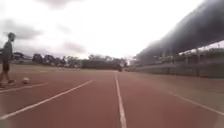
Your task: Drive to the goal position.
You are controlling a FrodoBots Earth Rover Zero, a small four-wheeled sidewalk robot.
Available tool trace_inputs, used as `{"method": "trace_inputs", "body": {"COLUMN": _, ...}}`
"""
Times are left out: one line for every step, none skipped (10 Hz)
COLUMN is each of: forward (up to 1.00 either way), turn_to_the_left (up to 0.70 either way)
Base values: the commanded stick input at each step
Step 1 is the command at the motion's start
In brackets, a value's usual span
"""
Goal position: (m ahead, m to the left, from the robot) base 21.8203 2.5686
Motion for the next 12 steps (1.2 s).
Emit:
{"method": "trace_inputs", "body": {"forward": 0.85, "turn_to_the_left": 0.0}}
{"method": "trace_inputs", "body": {"forward": 0.85, "turn_to_the_left": 0.0}}
{"method": "trace_inputs", "body": {"forward": 0.85, "turn_to_the_left": 0.0}}
{"method": "trace_inputs", "body": {"forward": 0.85, "turn_to_the_left": 0.0}}
{"method": "trace_inputs", "body": {"forward": 0.85, "turn_to_the_left": 0.0}}
{"method": "trace_inputs", "body": {"forward": 0.85, "turn_to_the_left": 0.0}}
{"method": "trace_inputs", "body": {"forward": 0.85, "turn_to_the_left": 0.0}}
{"method": "trace_inputs", "body": {"forward": 0.85, "turn_to_the_left": 0.0}}
{"method": "trace_inputs", "body": {"forward": 0.85, "turn_to_the_left": 0.0}}
{"method": "trace_inputs", "body": {"forward": 0.85, "turn_to_the_left": 0.0}}
{"method": "trace_inputs", "body": {"forward": 0.85, "turn_to_the_left": 0.0}}
{"method": "trace_inputs", "body": {"forward": 0.85, "turn_to_the_left": 0.0}}
